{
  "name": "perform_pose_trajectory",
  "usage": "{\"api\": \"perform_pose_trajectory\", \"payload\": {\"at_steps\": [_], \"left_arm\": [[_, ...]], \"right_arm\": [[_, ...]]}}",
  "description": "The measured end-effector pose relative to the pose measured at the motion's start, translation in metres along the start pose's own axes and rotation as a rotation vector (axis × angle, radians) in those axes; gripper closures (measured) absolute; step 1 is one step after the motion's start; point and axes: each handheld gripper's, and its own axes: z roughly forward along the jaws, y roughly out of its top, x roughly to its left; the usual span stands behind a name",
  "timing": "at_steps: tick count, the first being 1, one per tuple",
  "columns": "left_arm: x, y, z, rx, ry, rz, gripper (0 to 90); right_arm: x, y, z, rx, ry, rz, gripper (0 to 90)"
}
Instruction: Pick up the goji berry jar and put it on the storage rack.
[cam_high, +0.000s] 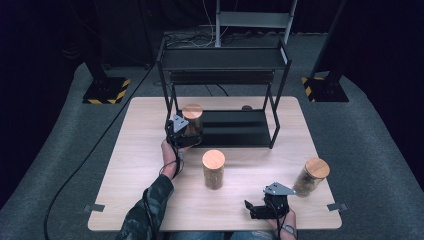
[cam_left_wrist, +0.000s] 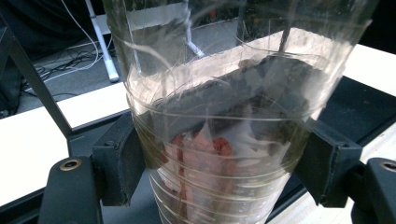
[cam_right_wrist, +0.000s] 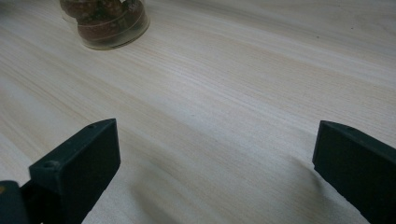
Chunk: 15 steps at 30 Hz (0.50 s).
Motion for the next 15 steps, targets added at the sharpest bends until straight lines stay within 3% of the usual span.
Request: {"api": "perform_pose_trajectory", "payload": {"at_steps": [15], "left_arm": [[0.001, -0.004, 0.010, 0.012, 0.021, 0.009, 24.7]], "right_arm": [[0.000, 0.000, 0.000, 0.000, 0.001, -0.002, 0.1]]}}
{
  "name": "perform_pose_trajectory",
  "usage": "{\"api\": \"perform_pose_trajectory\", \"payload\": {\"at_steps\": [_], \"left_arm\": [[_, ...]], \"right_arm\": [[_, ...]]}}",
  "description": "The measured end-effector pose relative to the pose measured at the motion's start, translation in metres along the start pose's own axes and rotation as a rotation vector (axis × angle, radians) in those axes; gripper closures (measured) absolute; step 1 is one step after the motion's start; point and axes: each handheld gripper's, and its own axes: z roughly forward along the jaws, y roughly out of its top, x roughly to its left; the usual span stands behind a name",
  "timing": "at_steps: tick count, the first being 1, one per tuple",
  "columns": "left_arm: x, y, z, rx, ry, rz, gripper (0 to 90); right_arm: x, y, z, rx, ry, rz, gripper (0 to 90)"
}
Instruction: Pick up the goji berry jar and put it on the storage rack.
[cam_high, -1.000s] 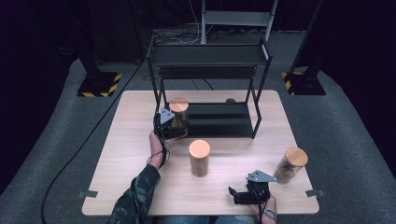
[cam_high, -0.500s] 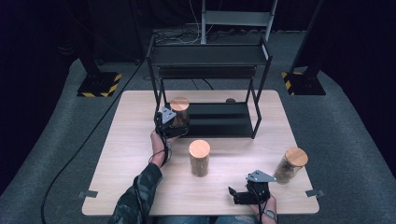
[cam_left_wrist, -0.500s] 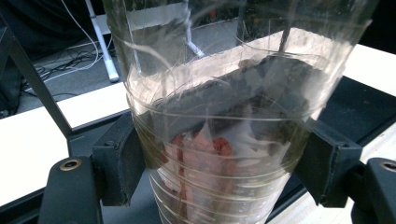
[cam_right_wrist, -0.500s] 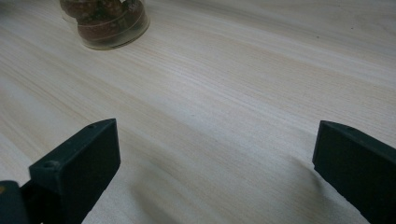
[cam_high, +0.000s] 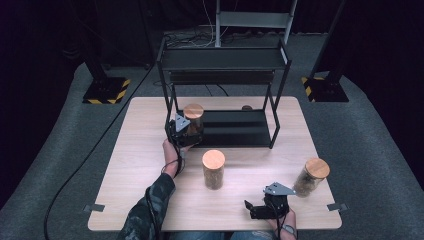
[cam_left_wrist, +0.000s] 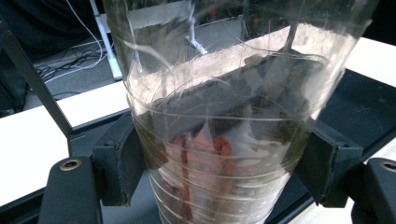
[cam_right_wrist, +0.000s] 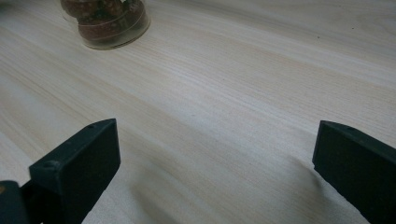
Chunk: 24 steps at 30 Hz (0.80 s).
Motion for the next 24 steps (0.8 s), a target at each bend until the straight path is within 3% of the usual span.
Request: {"api": "perform_pose_trajectory", "payload": {"at_steps": [14, 24], "left_arm": [[0.000, -0.004, 0.008, 0.004, 0.019, 0.013, 24.7], [-0.001, -0.007, 0.013, 0.001, 0.029, 0.000, 24.6]], "right_arm": [[0.000, 0.000, 0.000, -0.001, -0.001, -0.003, 0.1], [0.000, 0.000, 0.000, -0.003, -0.003, -0.005, 0.1]]}}
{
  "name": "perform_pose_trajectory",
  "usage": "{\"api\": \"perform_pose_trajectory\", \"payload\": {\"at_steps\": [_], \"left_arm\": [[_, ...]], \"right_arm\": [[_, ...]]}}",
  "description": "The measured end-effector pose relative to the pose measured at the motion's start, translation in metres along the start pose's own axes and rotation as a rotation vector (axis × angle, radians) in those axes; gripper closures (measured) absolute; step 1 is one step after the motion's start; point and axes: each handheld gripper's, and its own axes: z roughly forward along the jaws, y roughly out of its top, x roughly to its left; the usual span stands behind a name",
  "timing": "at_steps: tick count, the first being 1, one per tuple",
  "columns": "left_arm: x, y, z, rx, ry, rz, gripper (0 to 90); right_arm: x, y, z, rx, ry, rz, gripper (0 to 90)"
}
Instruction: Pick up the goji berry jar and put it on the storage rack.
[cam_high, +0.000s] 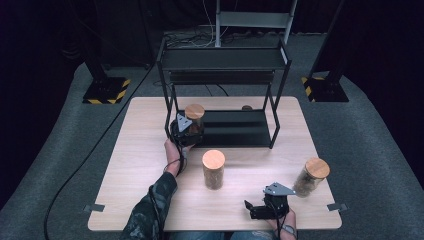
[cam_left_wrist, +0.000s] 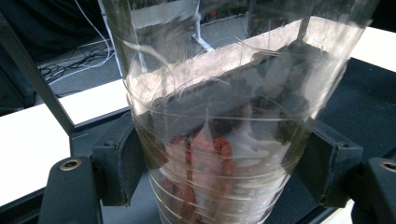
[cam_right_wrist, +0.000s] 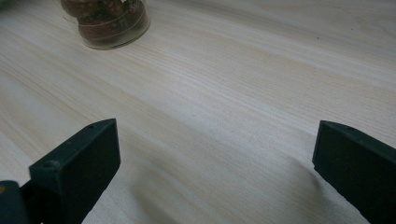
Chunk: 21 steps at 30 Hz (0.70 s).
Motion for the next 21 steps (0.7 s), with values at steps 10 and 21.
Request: {"api": "perform_pose_trajectory", "payload": {"at_steps": [10, 21], "left_arm": [[-0.0017, -0.0017, 0.0051, 0.004, 0.002, 0.009, 24.6], [-0.0014, -0.0040, 0.0080, 0.002, 0.005, -0.003, 24.6]], "right_arm": [[0.0003, -0.0002, -0.0003, -0.003, -0.002, 0.000, 0.1], [0.0004, -0.0003, -0.0004, -0.004, -0.003, -0.001, 0.2]]}}
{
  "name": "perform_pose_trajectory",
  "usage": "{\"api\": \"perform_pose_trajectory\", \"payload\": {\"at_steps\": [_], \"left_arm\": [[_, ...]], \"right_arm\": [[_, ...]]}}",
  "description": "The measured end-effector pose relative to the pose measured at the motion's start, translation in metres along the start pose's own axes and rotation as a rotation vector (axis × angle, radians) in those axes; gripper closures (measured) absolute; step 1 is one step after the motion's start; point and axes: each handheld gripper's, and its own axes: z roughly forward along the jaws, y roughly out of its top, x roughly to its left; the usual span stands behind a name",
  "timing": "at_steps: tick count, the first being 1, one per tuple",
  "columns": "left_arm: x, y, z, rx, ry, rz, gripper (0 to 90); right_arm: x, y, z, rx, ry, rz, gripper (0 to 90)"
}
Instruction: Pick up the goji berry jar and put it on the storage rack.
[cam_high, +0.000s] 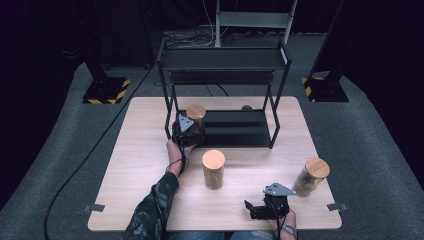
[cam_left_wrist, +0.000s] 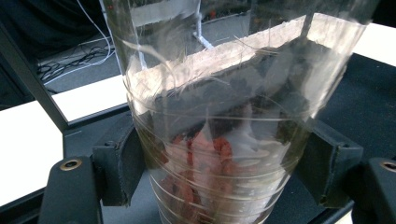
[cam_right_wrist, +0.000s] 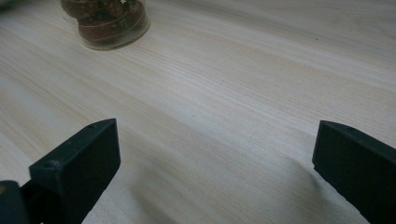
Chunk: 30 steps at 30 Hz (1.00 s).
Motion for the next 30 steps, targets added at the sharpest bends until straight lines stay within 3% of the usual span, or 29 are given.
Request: {"api": "perform_pose_trajectory", "payload": {"at_steps": [4, 10, 14, 30], "left_arm": [[0.001, -0.001, 0.000, -0.001, -0.003, -0.007, 24.6], [0.010, -0.005, 0.002, -0.016, -0.033, -0.084, 24.6], [0.009, -0.004, 0.002, -0.016, -0.029, -0.065, 24.6], [0.009, -0.004, 0.008, -0.029, -0.041, -0.068, 24.6]], "right_arm": [[0.000, 0.000, 0.000, -0.002, 0.000, 0.001, 0.1], [0.000, 0.000, 0.000, -0.001, -0.001, 0.000, 0.1], [0.000, 0.000, 0.000, -0.002, -0.001, 0.000, 0.2], [0.000, 0.000, 0.000, 0.000, -0.001, -0.001, 0.2]]}}
